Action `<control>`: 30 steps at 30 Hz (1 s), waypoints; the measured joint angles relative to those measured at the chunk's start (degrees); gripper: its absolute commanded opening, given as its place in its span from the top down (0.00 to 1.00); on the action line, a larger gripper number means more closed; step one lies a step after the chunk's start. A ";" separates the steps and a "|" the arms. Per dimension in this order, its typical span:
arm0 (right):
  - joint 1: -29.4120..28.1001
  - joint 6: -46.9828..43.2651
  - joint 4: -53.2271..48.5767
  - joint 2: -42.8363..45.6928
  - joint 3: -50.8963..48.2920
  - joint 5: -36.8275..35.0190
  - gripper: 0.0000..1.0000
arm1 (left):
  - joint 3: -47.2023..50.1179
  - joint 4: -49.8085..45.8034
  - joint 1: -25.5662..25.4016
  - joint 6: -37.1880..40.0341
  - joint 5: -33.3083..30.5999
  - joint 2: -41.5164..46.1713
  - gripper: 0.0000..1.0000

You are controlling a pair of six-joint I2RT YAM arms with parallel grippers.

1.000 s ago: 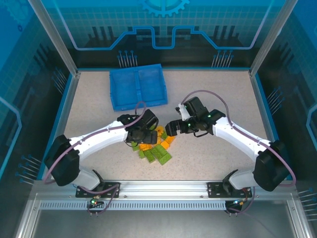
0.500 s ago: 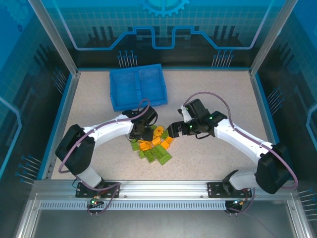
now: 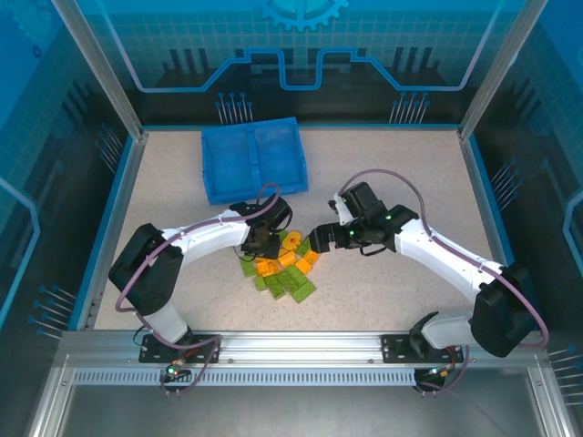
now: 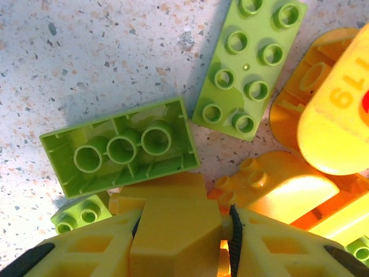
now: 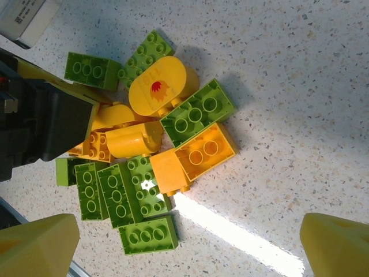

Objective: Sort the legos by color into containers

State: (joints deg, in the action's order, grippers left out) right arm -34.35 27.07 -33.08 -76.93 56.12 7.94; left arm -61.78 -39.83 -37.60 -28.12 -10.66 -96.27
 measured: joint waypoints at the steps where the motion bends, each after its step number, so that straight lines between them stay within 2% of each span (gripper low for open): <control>1: 0.00 0.15 -0.02 0.20 0.00 0.00 0.00 | 0.00 0.07 0.00 0.00 0.00 0.13 0.66; 9: 0.00 0.87 -0.50 2.45 0.02 -0.13 0.00 | -0.24 0.04 2.73 0.02 0.02 4.79 0.69; 12: 0.02 1.33 -0.50 3.50 0.02 -0.44 0.00 | -2.47 0.02 5.75 0.20 -0.17 7.58 0.69; 17: 0.02 1.99 -0.33 4.39 0.07 -0.48 0.00 | -12.00 1.22 14.08 1.81 -3.48 7.54 0.68; 20: 0.02 2.32 -0.33 4.42 0.15 -0.48 0.00 | -19.23 3.19 18.78 2.93 -6.93 3.32 0.69; 23: 0.00 2.60 -0.35 4.81 0.15 -0.70 0.00 | -26.36 5.53 22.82 3.17 -8.59 -4.42 0.69; 30: -0.11 2.99 -0.44 8.37 0.15 -1.64 0.00 | -37.07 6.99 28.24 3.15 -7.28 -23.15 0.64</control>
State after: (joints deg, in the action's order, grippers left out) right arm -34.46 30.06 -33.52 -68.55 56.27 6.31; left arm -98.85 -32.84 -9.37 -24.97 -17.93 -119.42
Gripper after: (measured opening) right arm 0.999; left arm 0.344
